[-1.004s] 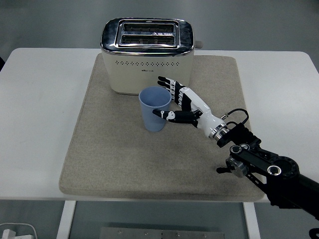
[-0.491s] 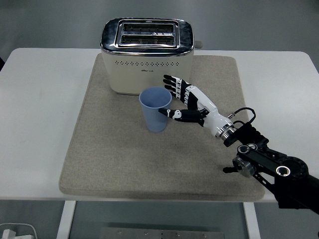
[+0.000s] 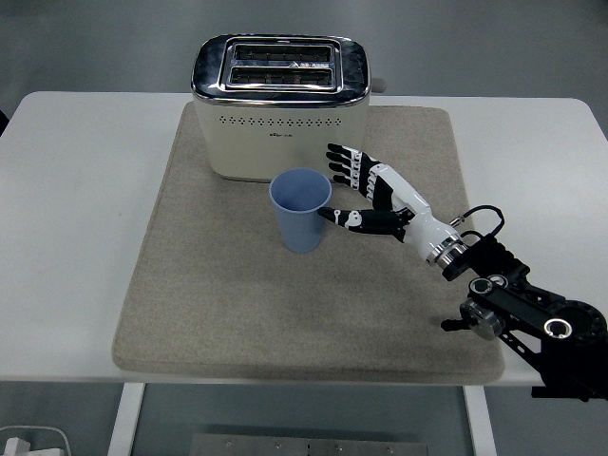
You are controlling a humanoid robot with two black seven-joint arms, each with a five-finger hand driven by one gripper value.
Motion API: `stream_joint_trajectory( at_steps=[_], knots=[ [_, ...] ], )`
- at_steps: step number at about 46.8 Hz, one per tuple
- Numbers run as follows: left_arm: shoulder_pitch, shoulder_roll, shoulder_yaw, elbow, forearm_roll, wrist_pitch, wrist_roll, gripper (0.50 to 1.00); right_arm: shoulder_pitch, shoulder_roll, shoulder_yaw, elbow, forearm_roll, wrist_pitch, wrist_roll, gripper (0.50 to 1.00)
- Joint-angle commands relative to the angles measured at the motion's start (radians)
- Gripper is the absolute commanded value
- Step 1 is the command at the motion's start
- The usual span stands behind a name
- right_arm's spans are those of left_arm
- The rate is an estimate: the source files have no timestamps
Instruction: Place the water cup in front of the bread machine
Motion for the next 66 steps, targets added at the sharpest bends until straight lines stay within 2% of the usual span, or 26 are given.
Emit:
stream_joint_trajectory(
  at_steps=[1, 20, 31, 41, 43, 48, 54, 57, 61, 63, 66],
  knots=[
    [0.0, 0.0, 0.0, 0.001, 0.0, 0.0, 0.0, 1.0, 0.0, -0.014, 0.009, 0.0, 0.001, 0.005, 0.0, 0.926],
    [0.0, 0.0, 0.0, 0.001, -0.001, 0.0, 0.0, 1.0, 0.035, -0.1, 0.029, -0.014, 0.091, 0.048, -0.005, 0.926],
    [0.0, 0.0, 0.0, -0.001, 0.0, 0.0, 0.0, 1.0, 0.089, -0.15, 0.037, -0.035, 0.274, 0.103, -0.11, 0.926],
    [0.0, 0.0, 0.0, -0.001, 0.0, 0.0, 0.0, 1.0, 0.136, -0.166, 0.029, -0.08, 0.394, 0.151, -0.121, 0.926],
    [0.0, 0.0, 0.0, -0.001, 0.0, 0.001, 0.0, 1.0, 0.146, -0.164, 0.025, -0.096, 0.423, 0.163, -0.141, 0.926],
    [0.0, 0.0, 0.0, -0.001, 0.0, 0.0, 0.0, 1.0, 0.159, -0.164, 0.028, -0.124, 0.509, 0.198, -0.235, 0.926],
    [0.0, 0.0, 0.0, -0.001, 0.0, 0.0, 0.0, 1.0, 0.196, -0.166, 0.02, -0.141, 0.573, 0.215, -0.278, 0.928],
    [0.0, 0.0, 0.002, -0.001, 0.0, 0.0, 0.0, 1.0, 0.215, -0.163, 0.019, -0.144, 0.595, 0.234, -0.322, 0.928],
    [0.0, 0.0, 0.0, 0.001, 0.0, 0.0, 0.0, 1.0, 0.238, -0.156, 0.02, -0.149, 0.635, 0.227, -0.409, 0.928],
    [0.0, 0.0, 0.0, 0.001, 0.0, 0.0, 0.0, 1.0, 0.247, -0.153, 0.02, -0.156, 0.648, 0.221, -0.437, 0.928],
    [0.0, 0.0, 0.0, 0.001, -0.001, 0.0, 0.0, 1.0, 0.261, -0.15, 0.017, -0.175, 0.639, 0.212, -0.449, 0.928]
  ],
)
